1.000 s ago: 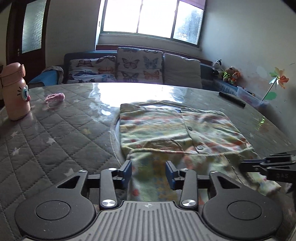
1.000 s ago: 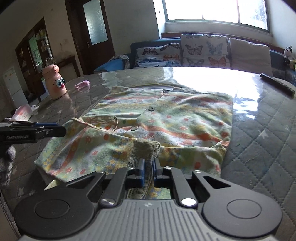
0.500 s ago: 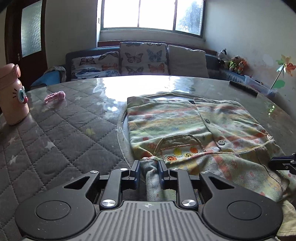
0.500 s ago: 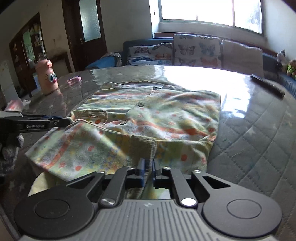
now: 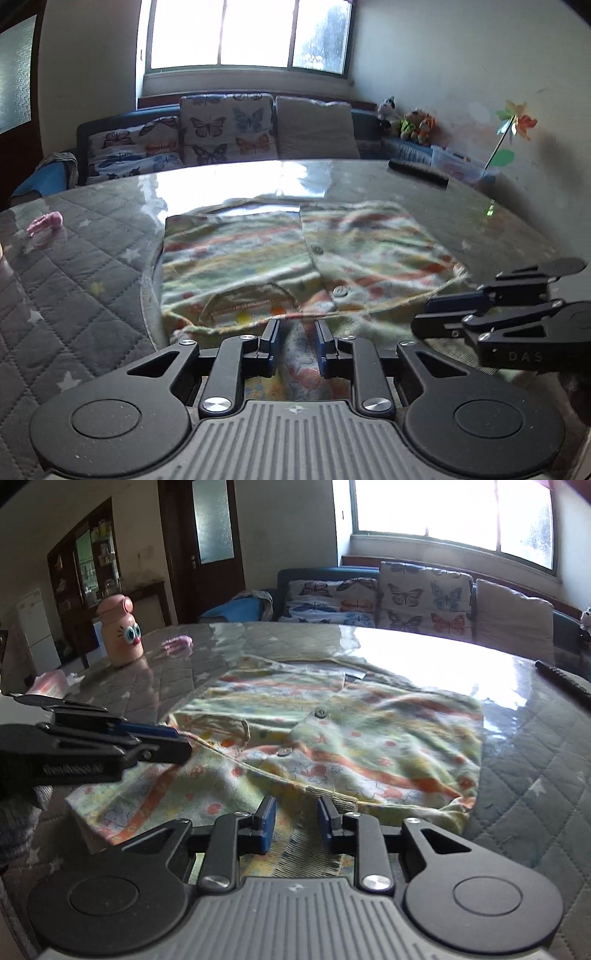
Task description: Fold clothes
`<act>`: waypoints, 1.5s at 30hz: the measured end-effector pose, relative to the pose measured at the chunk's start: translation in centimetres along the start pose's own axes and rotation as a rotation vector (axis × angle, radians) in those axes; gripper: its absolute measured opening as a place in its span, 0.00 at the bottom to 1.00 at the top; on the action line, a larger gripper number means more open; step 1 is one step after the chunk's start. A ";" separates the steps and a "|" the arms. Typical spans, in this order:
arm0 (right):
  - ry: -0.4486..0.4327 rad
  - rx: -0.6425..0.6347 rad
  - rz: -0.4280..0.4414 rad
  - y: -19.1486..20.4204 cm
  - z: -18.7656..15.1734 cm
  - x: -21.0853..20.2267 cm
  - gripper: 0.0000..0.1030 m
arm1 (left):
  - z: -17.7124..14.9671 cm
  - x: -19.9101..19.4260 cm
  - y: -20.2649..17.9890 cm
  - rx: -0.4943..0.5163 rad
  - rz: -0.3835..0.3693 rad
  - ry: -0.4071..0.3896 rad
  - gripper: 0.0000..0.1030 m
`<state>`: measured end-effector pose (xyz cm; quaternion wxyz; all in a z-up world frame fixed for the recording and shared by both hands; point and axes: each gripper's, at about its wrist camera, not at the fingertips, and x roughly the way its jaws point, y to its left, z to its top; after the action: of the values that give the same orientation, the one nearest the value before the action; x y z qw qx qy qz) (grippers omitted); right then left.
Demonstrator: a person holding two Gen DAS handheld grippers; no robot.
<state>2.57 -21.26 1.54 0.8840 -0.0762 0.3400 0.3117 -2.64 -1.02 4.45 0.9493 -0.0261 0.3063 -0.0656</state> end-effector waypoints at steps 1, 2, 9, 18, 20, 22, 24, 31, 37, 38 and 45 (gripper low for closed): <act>0.001 0.000 0.002 -0.1 -0.1 0.1 0.25 | -0.1 0.1 0.0 0.004 0.002 0.003 0.21; 0.000 0.000 0.005 -0.1 -0.2 0.2 0.25 | -0.2 0.2 -0.1 0.008 0.004 0.006 0.22; -0.007 -0.010 0.010 -0.1 -0.3 -0.6 0.33 | -0.9 1.0 -0.4 0.037 0.020 0.027 0.24; 0.006 -0.061 0.012 0.5 -2.1 -2.2 0.42 | -2.0 0.7 -0.6 0.079 0.053 0.036 0.24; 0.007 -0.071 0.008 0.5 -2.3 -2.7 0.47 | -2.1 0.1 -0.9 0.099 0.059 0.028 0.30; 0.000 -0.070 0.014 0.5 -2.5 -3.3 0.49 | -2.3 -0.7 -1.1 0.119 0.066 0.022 0.43; -0.001 -0.070 0.010 0.6 -2.8 -3.3 0.59 | -2.7 -1.4 -1.3 0.142 0.068 0.022 0.48; -0.011 -0.069 -0.003 0.6 -3.5 -3.7 0.61 | -4.9 -3.9 -2.5 0.279 0.107 0.021 0.57; -0.021 -0.059 -0.081 -0.4 -3.4 -4.2 0.62 | -6.4 -5.5 -3.5 0.426 0.101 0.011 0.68; -0.011 -0.059 -0.097 -0.6 -3.6 -4.1 0.62 | -6.7 -5.7 -3.7 0.450 0.092 0.011 0.69; -0.005 -0.061 -0.115 -1.1 -4.2 -4.8 0.76 | -8.5 -5.6 -5.7 0.588 0.045 -0.008 0.73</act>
<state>-1.89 -26.00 1.37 0.8986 -0.1218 0.3234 0.2705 -12.66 -5.93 1.31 0.9185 0.2566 0.2710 -0.1306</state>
